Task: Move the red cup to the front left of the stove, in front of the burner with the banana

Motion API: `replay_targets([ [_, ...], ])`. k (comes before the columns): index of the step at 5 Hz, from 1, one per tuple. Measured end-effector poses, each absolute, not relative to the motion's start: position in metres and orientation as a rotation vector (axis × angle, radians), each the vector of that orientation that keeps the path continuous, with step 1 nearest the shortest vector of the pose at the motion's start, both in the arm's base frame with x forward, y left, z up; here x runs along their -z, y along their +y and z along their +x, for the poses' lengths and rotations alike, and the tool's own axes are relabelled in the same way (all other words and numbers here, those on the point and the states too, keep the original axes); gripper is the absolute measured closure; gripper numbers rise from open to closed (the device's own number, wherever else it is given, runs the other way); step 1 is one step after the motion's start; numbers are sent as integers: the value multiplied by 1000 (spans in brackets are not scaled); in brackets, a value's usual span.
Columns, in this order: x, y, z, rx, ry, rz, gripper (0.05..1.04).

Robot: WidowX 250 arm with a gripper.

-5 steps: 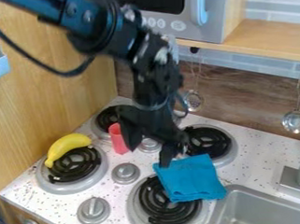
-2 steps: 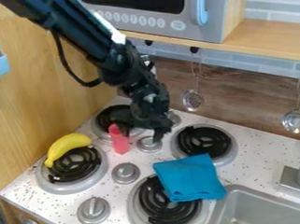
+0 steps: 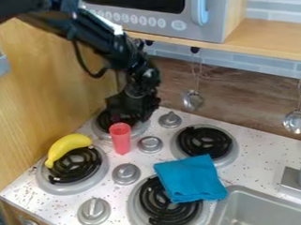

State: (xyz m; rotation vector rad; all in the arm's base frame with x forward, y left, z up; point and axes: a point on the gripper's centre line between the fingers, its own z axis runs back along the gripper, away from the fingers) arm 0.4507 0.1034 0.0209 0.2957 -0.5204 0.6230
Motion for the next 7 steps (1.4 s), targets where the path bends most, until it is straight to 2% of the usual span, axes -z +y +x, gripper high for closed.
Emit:
replay_targets([
  [2,-13,132,449,-720,-458,323,82],
  [4,0,132,432,-724,-378,277,82],
  [6,-3,131,421,-739,-353,268,121],
  [7,-8,133,425,-753,-355,270,393],
])
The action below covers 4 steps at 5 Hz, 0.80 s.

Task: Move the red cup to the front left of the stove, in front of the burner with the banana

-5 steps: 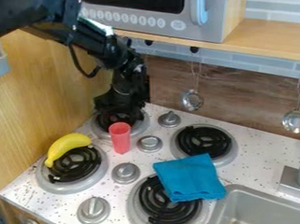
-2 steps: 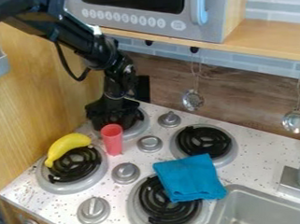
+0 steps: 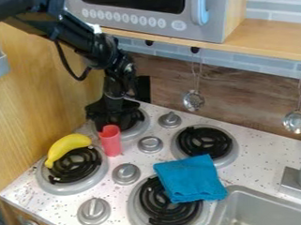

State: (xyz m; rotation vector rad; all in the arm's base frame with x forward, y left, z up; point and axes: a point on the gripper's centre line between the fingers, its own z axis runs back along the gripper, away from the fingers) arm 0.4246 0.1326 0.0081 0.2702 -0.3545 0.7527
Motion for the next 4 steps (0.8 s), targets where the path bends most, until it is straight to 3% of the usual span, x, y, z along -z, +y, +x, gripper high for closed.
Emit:
replay_targets([
  [1,-8,132,427,-762,-337,259,686],
  [2,-3,133,429,-764,-314,267,907],
  [3,-1,133,432,-771,-298,264,1004],
  [4,0,134,431,-781,-296,273,1012],
])
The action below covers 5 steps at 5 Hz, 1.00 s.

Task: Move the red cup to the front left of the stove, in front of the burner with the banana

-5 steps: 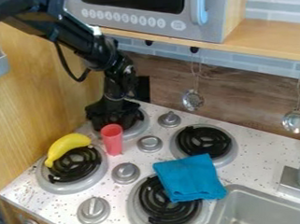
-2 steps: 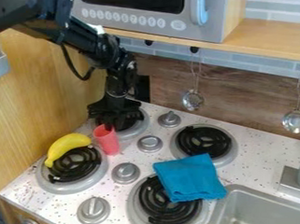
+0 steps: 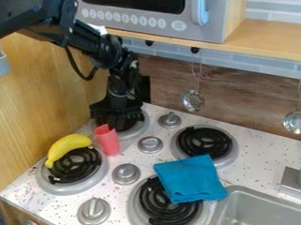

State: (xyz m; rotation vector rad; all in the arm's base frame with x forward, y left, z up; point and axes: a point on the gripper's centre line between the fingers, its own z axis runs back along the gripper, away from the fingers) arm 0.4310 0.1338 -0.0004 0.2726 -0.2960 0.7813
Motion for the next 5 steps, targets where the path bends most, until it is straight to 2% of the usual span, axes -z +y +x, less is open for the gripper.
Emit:
replay_targets([
  [1,2,134,429,-781,-293,279,1012],
  [2,-6,139,418,-747,-314,355,1012],
  [3,-23,124,410,-618,-387,520,1012],
  [5,-49,114,386,-537,-452,618,1012],
])
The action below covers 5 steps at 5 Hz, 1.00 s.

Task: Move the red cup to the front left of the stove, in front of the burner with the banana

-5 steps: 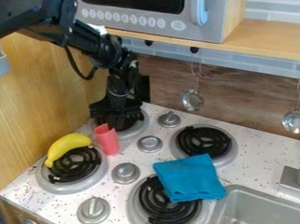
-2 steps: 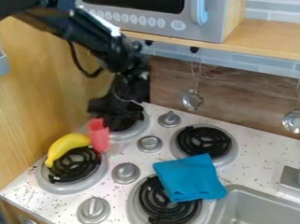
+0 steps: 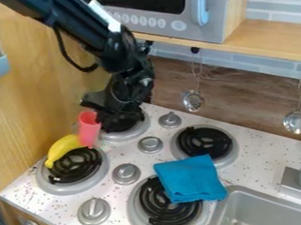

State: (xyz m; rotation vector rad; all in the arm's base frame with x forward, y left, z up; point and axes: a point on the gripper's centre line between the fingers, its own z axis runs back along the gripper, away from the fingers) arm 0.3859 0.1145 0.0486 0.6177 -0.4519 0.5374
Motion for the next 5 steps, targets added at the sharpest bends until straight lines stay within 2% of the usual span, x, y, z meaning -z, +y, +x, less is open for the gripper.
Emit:
replay_targets([
  [1,-57,107,370,-503,-449,612,1012],
  [2,-63,99,358,-472,-426,555,1012],
  [3,-54,93,341,-429,-377,523,1012],
  [5,-33,91,316,-386,-318,523,1012],
])
